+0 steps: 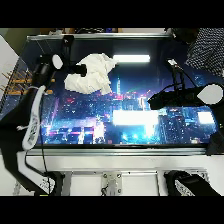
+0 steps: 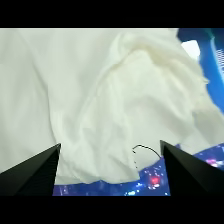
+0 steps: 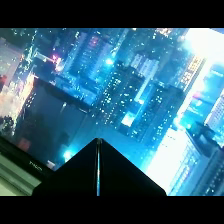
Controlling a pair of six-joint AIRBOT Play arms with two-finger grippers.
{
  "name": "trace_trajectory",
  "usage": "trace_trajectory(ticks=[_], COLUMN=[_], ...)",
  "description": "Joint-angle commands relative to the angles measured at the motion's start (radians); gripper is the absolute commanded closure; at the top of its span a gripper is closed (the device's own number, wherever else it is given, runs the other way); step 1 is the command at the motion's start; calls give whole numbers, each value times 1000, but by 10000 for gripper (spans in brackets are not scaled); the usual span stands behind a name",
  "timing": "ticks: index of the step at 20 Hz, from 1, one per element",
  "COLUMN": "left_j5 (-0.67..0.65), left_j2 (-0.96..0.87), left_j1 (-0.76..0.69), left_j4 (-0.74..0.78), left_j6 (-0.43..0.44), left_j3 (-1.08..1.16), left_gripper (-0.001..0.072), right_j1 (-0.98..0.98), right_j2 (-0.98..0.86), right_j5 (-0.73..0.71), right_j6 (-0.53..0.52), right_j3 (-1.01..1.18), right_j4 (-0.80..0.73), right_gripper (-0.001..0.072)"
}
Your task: Fold the clothes and pants, and hang the long-sleeved shirts on hangers.
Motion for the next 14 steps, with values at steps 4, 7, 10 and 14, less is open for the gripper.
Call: trace_trajectory(ticks=[4,7,10,14], left_j5=[-113,-115,-158,-124], left_j2=[-365,-379,-347,-144], left_j1=[-14,-14,-13,-28], left_j4=[39,39,38,37], left_j6=[-43,-63,-76,-72], left_j3=[237,235,235,235], left_gripper=[0,117,701,701], right_j1=[1,1,1,1], right_j2=[-1,-1,-1,-1], right_j5=[0,0,0,-1], right_j6=[0,0,0,0], right_j3=[0,0,0,0], right_j4=[0,0,1,31], right_gripper=[696,696,696,696])
